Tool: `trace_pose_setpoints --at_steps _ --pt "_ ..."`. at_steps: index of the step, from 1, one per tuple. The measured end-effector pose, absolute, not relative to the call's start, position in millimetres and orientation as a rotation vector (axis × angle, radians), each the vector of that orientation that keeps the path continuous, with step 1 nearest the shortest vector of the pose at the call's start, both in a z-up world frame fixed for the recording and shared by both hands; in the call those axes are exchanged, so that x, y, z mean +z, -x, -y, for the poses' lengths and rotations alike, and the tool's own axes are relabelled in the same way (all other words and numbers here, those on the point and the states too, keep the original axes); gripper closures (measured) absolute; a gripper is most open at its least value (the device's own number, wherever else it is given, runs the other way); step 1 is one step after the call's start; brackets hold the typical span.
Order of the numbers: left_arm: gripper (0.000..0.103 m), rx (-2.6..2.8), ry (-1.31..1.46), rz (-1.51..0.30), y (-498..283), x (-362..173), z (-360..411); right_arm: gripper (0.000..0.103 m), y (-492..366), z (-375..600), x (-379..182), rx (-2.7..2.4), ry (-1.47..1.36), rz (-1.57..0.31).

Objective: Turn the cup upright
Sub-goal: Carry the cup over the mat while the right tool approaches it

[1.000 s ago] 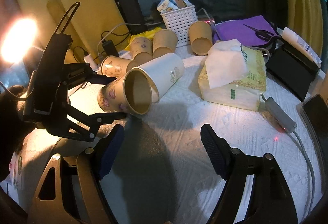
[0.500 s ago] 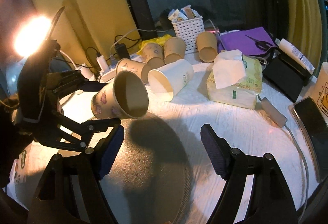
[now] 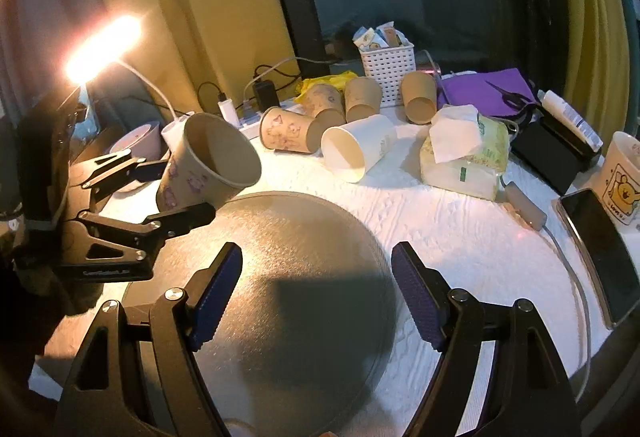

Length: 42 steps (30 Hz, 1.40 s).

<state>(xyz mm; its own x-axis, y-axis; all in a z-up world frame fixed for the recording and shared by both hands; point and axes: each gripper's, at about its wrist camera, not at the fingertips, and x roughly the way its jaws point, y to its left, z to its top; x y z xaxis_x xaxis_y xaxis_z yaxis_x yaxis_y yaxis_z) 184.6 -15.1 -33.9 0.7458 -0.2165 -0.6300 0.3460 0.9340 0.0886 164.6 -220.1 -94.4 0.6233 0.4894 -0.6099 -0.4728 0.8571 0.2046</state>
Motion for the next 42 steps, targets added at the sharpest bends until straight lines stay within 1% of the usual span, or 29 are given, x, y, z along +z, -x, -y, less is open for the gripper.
trace_pose_setpoints --at_steps 7,14,17,27,42 --pt "0.034 -0.29 -0.059 -0.664 -156.1 -36.3 7.8 0.023 -144.1 211.9 -89.1 0.574 -0.014 -0.692" --pt "0.034 -0.279 0.143 -0.614 -124.4 -38.1 0.5 0.023 -121.9 202.6 -78.9 0.624 -0.023 -0.658" --pt "0.034 -0.266 0.16 -0.578 -108.3 -39.8 5.2 0.023 -112.2 199.8 -74.3 0.648 -0.028 -0.651" --pt "0.034 -0.265 0.236 -0.54 -63.5 -50.3 10.5 0.023 -77.7 195.9 -65.5 0.742 -0.071 -0.639" --pt "0.034 -0.33 0.207 -0.408 -13.9 -30.9 17.7 0.023 -38.7 178.3 -52.8 0.878 -0.13 -0.643"
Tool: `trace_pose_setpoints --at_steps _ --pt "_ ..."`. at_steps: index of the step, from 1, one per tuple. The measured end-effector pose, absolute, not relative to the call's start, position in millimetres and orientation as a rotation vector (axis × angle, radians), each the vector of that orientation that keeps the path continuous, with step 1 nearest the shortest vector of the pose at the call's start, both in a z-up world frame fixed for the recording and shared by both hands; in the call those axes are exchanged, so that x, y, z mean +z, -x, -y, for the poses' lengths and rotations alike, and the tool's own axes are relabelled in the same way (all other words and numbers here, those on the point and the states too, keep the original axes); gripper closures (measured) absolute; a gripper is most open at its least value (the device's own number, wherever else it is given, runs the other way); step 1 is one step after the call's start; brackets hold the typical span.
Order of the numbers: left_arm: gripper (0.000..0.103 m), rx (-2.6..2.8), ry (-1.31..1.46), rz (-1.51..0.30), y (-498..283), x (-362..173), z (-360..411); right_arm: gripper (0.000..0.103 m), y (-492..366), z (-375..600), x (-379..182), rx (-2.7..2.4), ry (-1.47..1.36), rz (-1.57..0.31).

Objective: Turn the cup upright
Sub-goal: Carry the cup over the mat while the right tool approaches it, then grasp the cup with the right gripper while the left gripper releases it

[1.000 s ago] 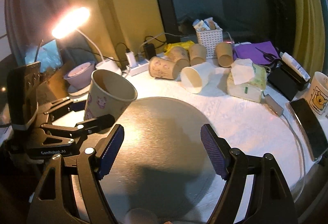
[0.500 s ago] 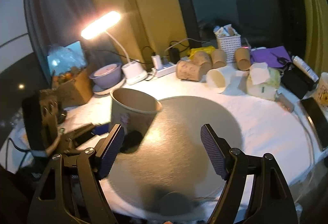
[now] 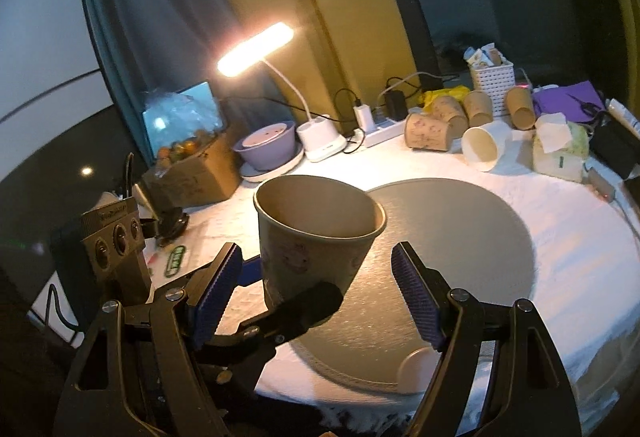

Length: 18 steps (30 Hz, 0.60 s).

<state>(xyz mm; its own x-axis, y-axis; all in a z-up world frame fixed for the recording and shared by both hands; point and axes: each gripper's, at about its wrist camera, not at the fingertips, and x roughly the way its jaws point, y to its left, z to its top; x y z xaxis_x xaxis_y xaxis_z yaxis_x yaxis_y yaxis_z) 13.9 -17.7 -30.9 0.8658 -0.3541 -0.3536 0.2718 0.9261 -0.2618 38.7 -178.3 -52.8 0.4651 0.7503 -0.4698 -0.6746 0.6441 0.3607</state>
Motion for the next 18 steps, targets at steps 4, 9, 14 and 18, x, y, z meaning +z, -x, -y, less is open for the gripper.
trace_pose_setpoints --at_steps 4,9,14,18 --pt "0.034 -0.365 0.196 -0.396 -6.0 -26.7 16.9 0.023 -33.7 175.8 -45.6 0.901 -0.133 -0.636" --pt "0.034 -0.395 0.195 -0.379 0.0 -24.0 14.9 0.023 -27.8 170.0 -41.5 0.936 -0.122 -0.624" --pt "0.034 -0.418 0.192 -0.371 3.6 -24.9 16.1 0.023 -28.7 163.1 -43.0 0.963 -0.118 -0.643" --pt "0.034 -0.432 0.196 -0.373 1.9 -28.2 13.3 0.023 -29.5 159.7 -42.7 0.978 -0.12 -0.646"
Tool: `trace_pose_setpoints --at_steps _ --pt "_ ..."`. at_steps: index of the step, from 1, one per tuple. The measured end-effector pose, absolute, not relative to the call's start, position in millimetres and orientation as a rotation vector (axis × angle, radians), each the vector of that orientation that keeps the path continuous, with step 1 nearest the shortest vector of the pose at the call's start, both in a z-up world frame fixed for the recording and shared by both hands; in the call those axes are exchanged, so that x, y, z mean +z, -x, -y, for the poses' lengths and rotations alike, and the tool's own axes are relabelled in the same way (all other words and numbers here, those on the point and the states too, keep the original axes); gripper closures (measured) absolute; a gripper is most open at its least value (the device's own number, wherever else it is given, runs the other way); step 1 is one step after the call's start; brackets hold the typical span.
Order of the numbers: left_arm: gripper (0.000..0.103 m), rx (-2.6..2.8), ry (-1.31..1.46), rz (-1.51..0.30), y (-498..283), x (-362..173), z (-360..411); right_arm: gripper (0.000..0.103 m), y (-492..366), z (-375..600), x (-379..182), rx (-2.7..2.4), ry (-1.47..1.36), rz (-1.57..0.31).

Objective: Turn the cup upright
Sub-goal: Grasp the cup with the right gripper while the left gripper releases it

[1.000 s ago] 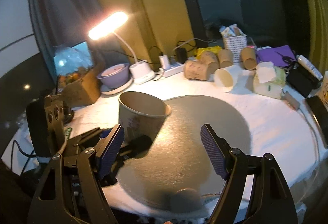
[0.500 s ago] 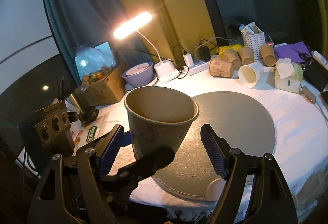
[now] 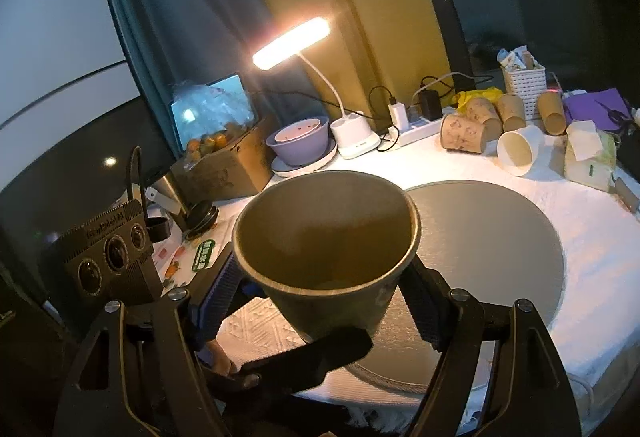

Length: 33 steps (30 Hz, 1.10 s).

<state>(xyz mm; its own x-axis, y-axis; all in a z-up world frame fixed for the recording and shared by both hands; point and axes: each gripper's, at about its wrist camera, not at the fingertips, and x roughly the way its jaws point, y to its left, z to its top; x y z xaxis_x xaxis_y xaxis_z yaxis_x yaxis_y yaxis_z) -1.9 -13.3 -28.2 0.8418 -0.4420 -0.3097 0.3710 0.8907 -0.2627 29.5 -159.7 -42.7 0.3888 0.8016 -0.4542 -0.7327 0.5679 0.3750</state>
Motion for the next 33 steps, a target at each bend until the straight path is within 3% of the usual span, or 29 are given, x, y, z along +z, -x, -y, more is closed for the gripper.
trace_pose_setpoints --at_steps 6,15,19,33 --pt "0.034 -0.43 0.209 -0.393 -0.5 -37.2 5.9 0.03 -37.6 151.9 -51.2 0.976 -0.125 -0.684" --pt "0.034 -0.42 0.225 -0.448 -3.4 -53.4 -2.6 0.031 -46.9 133.3 -62.3 0.978 -0.093 -0.721" --pt "0.022 -0.415 0.245 -0.489 -11.4 -64.1 -4.6 0.032 -55.6 127.4 -72.5 0.969 -0.089 -0.749" --pt "0.021 -0.311 0.3 -0.648 -33.2 -89.3 -34.7 0.032 -99.8 117.3 -86.5 0.863 -0.025 -0.731"
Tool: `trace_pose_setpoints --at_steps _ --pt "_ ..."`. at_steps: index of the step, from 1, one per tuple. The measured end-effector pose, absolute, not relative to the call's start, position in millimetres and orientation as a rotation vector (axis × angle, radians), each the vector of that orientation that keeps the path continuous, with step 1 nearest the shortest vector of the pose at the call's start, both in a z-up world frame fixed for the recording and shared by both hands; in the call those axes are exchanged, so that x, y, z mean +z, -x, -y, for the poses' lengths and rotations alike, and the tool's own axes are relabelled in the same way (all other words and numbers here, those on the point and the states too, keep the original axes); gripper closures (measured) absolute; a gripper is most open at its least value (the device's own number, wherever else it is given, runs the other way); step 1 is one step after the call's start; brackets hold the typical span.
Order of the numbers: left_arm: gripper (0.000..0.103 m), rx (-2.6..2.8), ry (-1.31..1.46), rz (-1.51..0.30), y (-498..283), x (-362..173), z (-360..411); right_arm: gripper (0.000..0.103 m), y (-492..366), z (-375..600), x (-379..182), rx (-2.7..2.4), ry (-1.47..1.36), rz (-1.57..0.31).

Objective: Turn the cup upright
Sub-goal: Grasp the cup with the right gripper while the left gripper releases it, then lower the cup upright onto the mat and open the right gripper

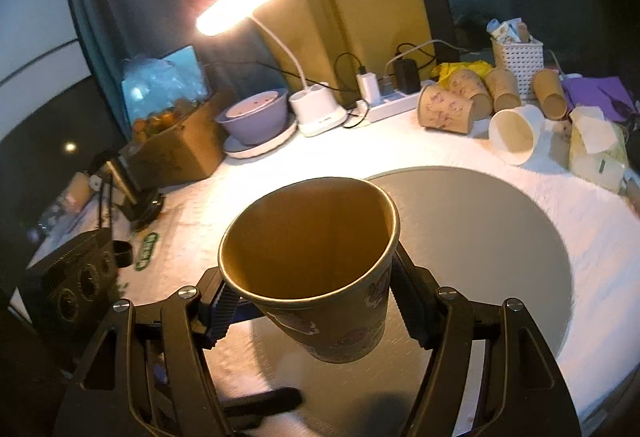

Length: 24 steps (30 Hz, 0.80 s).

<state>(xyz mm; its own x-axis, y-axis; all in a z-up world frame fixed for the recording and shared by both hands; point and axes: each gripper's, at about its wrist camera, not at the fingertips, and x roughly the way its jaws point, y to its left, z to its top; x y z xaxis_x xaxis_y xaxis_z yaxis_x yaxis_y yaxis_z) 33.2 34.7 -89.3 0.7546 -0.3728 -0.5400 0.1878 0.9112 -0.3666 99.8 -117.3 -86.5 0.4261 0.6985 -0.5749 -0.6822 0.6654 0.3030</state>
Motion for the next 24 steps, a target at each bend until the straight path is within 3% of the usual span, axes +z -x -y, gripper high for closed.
trace_pose_setpoints --at_steps 24 --pt "0.021 -0.133 0.394 -0.69 -68.0 -104.0 -91.5 0.032 -157.6 76.1 -128.5 0.813 0.087 -0.791"
